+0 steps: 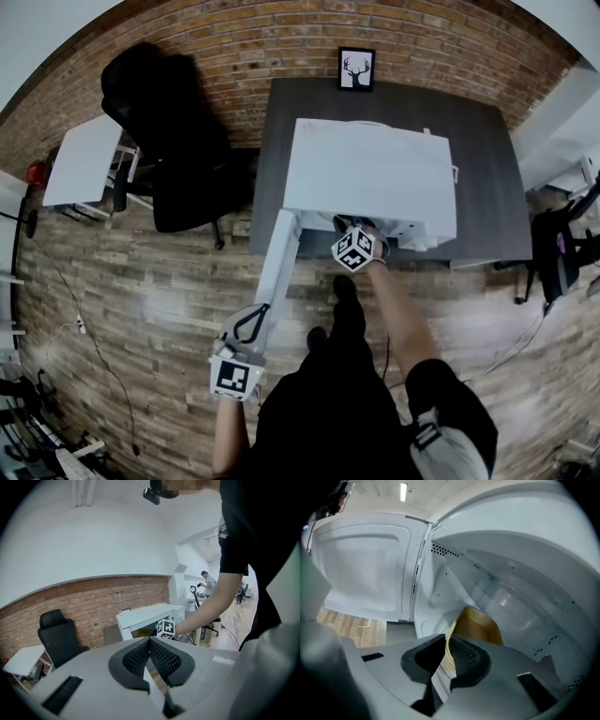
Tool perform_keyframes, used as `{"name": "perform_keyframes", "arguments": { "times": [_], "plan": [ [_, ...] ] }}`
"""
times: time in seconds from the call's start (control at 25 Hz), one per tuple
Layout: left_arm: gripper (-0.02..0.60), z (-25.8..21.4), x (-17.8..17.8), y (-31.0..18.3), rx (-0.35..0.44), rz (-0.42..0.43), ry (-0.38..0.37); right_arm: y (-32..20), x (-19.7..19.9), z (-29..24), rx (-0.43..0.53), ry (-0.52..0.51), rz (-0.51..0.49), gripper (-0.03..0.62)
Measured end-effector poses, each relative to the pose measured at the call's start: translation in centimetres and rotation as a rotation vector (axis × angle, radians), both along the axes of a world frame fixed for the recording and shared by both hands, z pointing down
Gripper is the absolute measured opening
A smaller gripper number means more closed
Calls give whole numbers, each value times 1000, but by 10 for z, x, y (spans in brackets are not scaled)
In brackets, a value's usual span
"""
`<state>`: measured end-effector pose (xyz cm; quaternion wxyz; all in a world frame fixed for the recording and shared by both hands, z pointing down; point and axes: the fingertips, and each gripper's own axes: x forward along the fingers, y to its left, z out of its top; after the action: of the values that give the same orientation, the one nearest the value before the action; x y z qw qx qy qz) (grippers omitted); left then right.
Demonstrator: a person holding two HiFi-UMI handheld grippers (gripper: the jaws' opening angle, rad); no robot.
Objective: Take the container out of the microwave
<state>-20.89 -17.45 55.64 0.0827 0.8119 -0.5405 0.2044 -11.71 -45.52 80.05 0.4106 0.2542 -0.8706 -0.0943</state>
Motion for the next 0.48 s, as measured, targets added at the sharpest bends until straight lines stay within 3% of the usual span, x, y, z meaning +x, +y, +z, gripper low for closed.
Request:
{"name": "perform_keyframes", "arguments": {
  "times": [0.48],
  "plan": [
    [2,-5,15,12,25,44,7,26,19,-11,17,6,3,34]
  ]
}}
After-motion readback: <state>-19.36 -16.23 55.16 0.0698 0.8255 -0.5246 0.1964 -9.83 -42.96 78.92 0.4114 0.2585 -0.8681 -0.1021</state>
